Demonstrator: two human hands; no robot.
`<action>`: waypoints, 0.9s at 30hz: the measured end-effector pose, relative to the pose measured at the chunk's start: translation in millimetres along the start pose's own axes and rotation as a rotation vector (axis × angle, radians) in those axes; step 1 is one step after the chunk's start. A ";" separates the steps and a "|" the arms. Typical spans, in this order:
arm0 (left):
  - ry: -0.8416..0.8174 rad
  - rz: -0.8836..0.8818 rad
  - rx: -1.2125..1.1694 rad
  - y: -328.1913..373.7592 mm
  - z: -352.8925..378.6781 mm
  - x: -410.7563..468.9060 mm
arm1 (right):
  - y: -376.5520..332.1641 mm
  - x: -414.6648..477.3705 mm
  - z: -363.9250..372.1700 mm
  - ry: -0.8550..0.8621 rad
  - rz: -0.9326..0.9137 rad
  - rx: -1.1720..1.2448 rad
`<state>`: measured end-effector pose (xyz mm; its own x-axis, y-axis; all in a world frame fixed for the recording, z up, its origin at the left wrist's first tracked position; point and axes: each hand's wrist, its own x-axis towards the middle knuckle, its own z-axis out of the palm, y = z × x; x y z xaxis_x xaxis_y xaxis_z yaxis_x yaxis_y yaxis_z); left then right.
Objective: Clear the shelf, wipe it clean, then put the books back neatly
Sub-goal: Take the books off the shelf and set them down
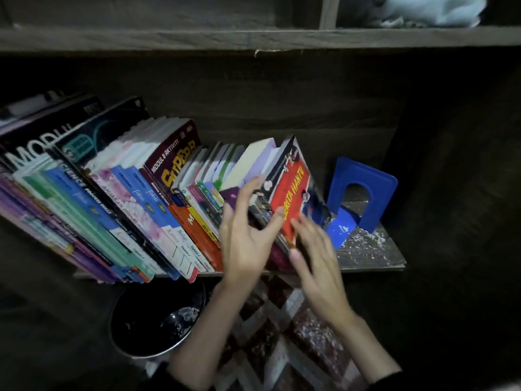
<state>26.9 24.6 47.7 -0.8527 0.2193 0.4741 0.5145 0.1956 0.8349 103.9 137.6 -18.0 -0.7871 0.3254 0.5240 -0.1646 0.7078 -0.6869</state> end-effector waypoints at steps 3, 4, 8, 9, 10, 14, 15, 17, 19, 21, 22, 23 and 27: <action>-0.135 -0.080 -0.353 18.7 -51.7 0.2 | -27.3 22.8 -39.0 0.038 0.138 0.077; -0.180 -0.111 -0.422 19.4 -66.2 -3.1 | -35.6 29.3 -51.6 -0.025 0.203 0.157; -0.268 -0.230 -0.441 -0.7 -96.0 -27.4 | -48.3 21.5 -74.7 -0.434 0.323 0.502; -0.287 -0.295 -0.490 -7.4 -96.2 -35.6 | -46.4 13.3 -74.7 -0.485 0.321 0.538; -0.308 -0.365 -0.525 -16.9 -95.1 -44.6 | -42.5 2.7 -72.4 -0.515 0.322 0.550; -0.403 -0.504 -0.391 -52.1 -81.4 -86.2 | -9.3 -46.1 -57.3 -0.593 0.458 0.558; -0.404 -0.539 -0.344 -62.8 -75.1 -98.6 | 2.9 -58.7 -53.5 -0.635 0.492 0.557; -0.363 -0.617 -0.347 -88.2 -57.2 -125.1 | 30.9 -83.2 -44.6 -0.726 0.552 0.507; -0.356 -0.704 -0.374 -111.2 -34.0 -148.4 | 57.6 -102.1 -37.1 -0.765 0.664 0.469; -0.407 -0.811 -0.363 -134.5 -6.4 -165.3 | 80.5 -115.4 -28.7 -0.763 0.805 0.463; -0.454 -0.866 -0.359 -148.0 8.8 -173.1 | 92.0 -122.0 -22.8 -0.752 0.870 0.459; -0.509 -0.911 -0.357 -159.8 24.4 -180.5 | 101.9 -128.7 -17.1 -0.741 0.932 0.470; -0.623 -1.022 -0.329 -199.1 78.7 -202.3 | 153.9 -163.9 9.2 -0.679 1.160 0.507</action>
<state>104.0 16.5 -236.4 -0.6148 0.5418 -0.5732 -0.4842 0.3144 0.8165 202.2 187.4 -214.2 -0.7236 0.0945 -0.6837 0.6780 -0.0877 -0.7298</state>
